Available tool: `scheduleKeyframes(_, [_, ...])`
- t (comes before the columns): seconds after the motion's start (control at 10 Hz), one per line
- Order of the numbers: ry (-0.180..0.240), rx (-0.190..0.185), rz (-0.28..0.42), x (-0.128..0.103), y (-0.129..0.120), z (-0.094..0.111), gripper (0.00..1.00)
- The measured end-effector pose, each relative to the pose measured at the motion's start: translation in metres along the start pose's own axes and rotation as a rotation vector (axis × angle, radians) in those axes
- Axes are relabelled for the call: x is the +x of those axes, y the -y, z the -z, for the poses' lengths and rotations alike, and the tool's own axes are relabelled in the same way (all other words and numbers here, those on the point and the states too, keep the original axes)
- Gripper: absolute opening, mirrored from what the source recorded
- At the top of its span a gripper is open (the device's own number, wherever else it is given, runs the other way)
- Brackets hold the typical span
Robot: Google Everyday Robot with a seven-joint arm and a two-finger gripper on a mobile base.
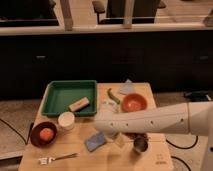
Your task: Wipe table surface with sponge
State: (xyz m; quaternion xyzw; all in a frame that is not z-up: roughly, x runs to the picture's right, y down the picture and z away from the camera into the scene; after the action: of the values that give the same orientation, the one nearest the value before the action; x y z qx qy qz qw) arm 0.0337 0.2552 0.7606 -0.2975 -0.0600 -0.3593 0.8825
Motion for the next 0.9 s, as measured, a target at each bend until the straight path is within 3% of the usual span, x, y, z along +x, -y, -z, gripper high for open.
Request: scheduleKeyframes(0.9, [0.046, 0.040, 0.003, -0.006, 0.014, -0.032, 0.80])
